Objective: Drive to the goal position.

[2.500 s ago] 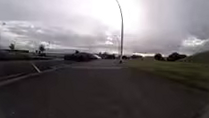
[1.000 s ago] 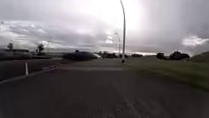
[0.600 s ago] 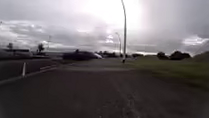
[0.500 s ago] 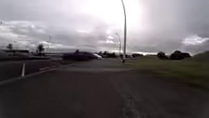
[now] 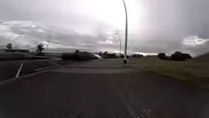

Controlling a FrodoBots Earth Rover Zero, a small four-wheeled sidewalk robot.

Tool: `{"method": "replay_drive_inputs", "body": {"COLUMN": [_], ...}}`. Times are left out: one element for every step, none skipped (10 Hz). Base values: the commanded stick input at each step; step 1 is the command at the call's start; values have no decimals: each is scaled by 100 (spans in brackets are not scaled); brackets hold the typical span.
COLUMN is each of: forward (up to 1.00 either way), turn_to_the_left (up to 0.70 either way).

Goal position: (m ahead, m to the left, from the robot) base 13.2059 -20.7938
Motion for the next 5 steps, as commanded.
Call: {"method": "replay_drive_inputs", "body": {"forward": [100,100,100,100,100], "turn_to_the_left": [0,0,0,0,0]}}
